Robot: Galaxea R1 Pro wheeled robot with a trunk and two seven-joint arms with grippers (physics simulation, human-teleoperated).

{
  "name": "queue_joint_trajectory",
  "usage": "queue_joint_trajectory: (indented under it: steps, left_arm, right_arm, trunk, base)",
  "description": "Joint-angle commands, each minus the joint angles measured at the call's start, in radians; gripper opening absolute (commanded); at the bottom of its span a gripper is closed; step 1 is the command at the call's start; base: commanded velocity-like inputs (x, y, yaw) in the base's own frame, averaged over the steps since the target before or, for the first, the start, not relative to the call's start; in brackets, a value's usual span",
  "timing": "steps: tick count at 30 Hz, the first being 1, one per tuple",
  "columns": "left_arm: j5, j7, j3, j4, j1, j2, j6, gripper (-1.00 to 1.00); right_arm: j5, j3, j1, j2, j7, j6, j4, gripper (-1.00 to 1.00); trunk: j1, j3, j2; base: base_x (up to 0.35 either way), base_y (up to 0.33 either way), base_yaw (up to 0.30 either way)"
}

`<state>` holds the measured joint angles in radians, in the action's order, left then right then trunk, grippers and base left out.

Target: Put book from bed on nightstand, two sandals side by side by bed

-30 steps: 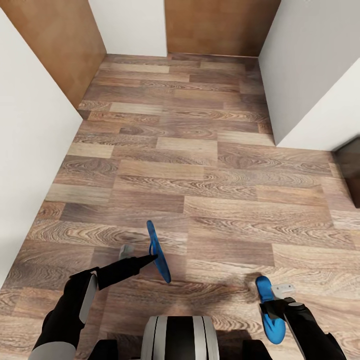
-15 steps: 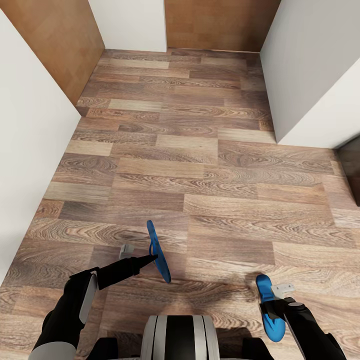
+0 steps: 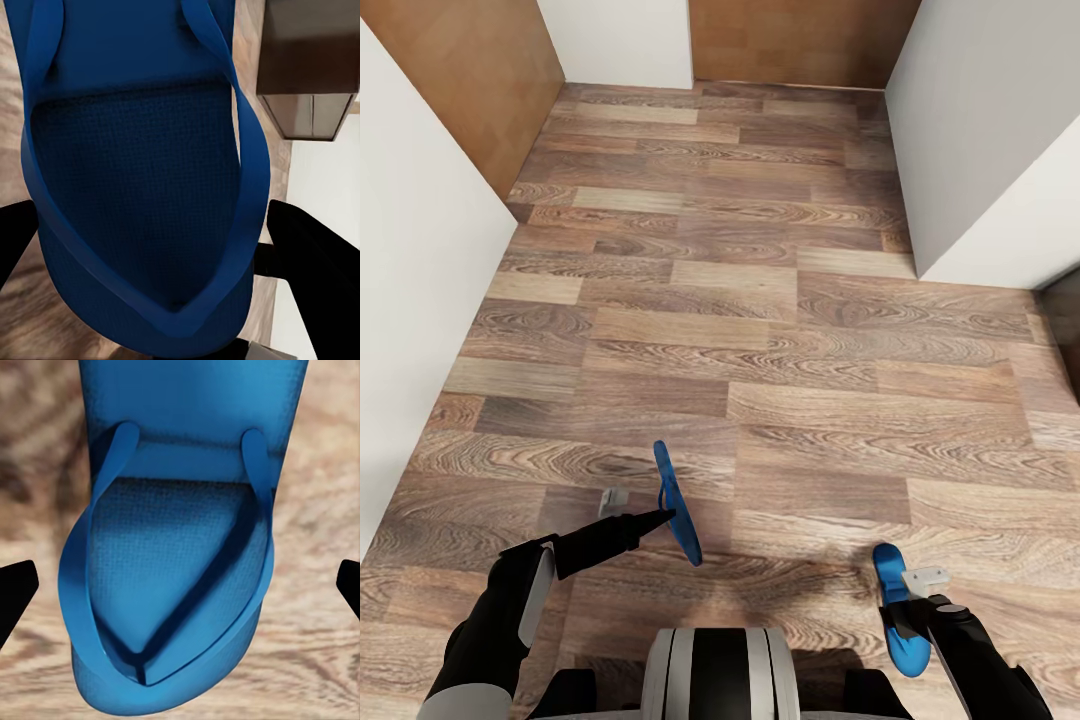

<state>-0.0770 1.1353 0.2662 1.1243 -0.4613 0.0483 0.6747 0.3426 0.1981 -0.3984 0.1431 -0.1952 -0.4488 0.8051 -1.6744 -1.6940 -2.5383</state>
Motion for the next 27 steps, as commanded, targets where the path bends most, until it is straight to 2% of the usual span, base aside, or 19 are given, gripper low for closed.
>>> queue_joint_trajectory:
  steps: [1,9,13,23,24,27]
  left_arm:
    - [-0.001,0.003,0.002,0.0,0.0,0.001,0.008,-1.0]
    - [-0.001,0.003,0.002,0.0,0.0,0.001,0.008,-1.0]
    - [-0.001,0.003,0.002,0.0,0.0,0.001,0.008,-1.0]
    - [-0.001,0.004,0.003,0.0,-0.001,0.001,0.008,-1.0]
    - [-0.002,0.004,0.004,0.0,-0.001,0.001,0.008,-1.0]
    - [-0.001,0.004,0.003,0.0,0.0,0.001,0.008,-1.0]
  right_arm:
    - [0.011,0.003,0.0,-0.001,-0.009,-0.004,0.002,1.0]
    - [0.011,0.003,0.0,0.0,-0.009,-0.004,0.002,1.0]
    - [0.011,0.003,0.0,-0.001,-0.009,-0.004,0.002,1.0]
    - [0.011,0.003,0.0,0.0,-0.009,-0.004,0.002,1.0]
    - [0.011,0.003,0.0,-0.001,-0.009,-0.004,0.002,-1.0]
    - [0.011,0.003,0.0,-0.001,-0.009,-0.004,0.002,-1.0]
  trunk:
    - [0.0,0.0,0.0]
    - [0.0,0.0,0.0]
    - [-0.002,-0.016,-0.001]
    - [-0.002,-0.016,-0.001]
    - [-0.002,-0.016,-0.001]
    - [-0.002,-0.016,-0.001]
  base:
    - [0.0,0.0,0.0]
    - [0.0,0.0,0.0]
    - [0.0,0.0,0.0]
    - [0.0,0.0,0.0]
    - [0.0,0.0,0.0]
    - [0.0,0.0,0.0]
